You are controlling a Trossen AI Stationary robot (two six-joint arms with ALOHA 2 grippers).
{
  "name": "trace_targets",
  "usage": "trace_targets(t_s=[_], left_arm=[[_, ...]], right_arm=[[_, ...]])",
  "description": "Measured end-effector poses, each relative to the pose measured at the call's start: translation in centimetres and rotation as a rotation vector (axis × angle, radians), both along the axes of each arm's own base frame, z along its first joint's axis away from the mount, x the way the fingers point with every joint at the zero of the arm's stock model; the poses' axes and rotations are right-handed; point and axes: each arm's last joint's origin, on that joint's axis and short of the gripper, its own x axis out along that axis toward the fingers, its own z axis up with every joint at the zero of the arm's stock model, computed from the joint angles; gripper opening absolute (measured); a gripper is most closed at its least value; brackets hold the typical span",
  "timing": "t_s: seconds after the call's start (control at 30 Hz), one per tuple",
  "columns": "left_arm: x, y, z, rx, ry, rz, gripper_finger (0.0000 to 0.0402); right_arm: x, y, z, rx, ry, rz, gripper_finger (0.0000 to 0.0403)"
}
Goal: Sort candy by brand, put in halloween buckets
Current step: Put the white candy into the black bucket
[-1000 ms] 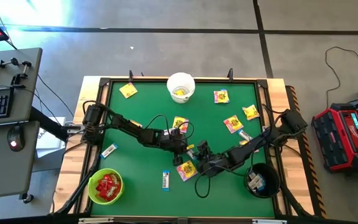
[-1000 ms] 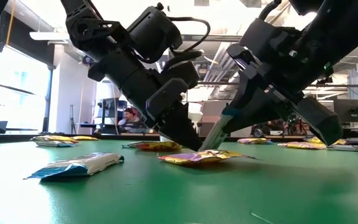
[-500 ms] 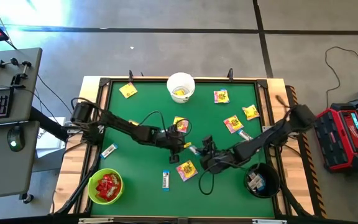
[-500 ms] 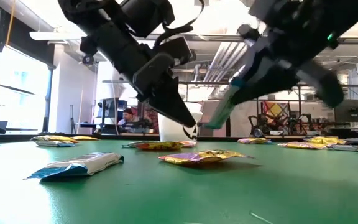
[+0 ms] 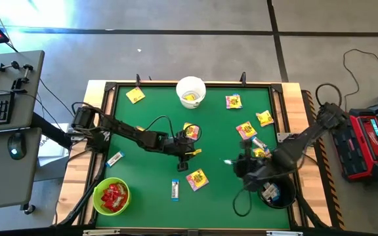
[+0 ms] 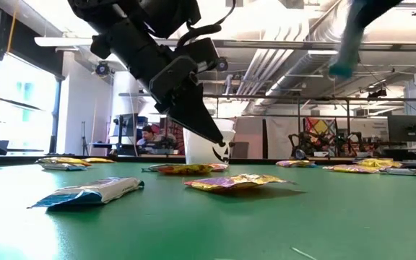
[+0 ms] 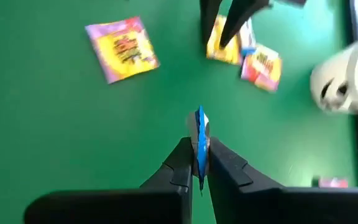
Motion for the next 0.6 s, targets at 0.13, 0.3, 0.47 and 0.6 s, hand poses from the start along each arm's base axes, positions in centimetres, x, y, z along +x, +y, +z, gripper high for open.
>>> trace_targets(t_s=[0.13, 0.3, 0.47, 0.6], left_arm=[[0.0, 0.0, 0.0, 0.012, 0.005, -0.011, 0.0116], [0.0, 0.0, 0.0, 0.012, 0.005, -0.015, 0.0116], [0.0, -0.1, 0.0, 0.017, 0.004, -0.022, 0.0116], [0.0, -0.1, 0.0, 0.023, 0.005, -0.030, 0.0116]], right_arm=[[-1.9, 1.1, 3.5, 0.154, 0.067, -0.073, 0.0014], [-4.7, 2.1, 6.2, 0.360, 0.190, -0.237, 0.0014], [-7.4, 2.9, 5.3, 0.397, 0.369, -0.427, 0.0014], [-8.8, 3.7, 3.2, 0.395, 0.471, -0.517, 0.0014]])
